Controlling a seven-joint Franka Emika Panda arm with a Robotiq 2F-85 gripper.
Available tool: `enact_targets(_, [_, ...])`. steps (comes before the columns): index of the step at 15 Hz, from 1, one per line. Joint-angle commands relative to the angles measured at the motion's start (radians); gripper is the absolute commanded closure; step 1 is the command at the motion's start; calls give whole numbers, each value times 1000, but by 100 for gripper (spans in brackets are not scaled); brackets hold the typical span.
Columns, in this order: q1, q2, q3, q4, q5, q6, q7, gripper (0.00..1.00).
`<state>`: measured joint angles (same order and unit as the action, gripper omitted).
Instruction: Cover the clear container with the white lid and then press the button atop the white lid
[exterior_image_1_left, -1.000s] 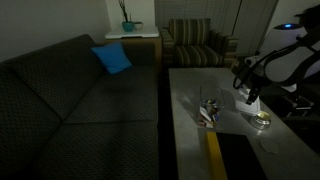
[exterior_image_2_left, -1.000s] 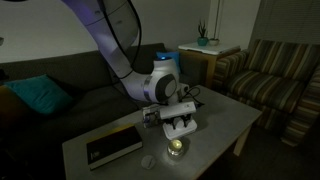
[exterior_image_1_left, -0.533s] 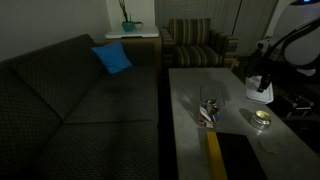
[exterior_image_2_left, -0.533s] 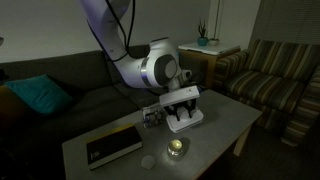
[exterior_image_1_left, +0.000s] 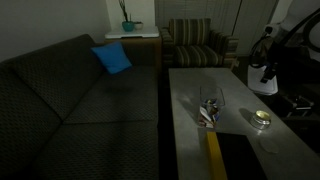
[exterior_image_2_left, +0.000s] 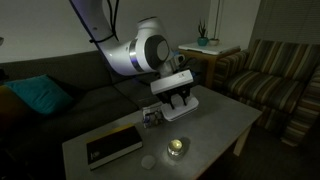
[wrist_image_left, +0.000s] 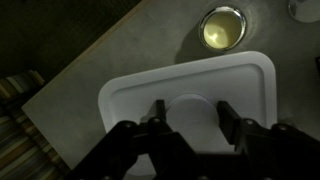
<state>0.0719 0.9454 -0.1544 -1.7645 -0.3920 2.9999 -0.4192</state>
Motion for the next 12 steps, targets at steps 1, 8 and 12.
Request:
enact_targets(1, [-3,-102,23,-114,-37,57,10,71])
enact_targets(8, [-9,-166,108,-170,-69,96,-33,71])
enact_targets(12, [-34,-156,205,-153,-87,83,-91,71])
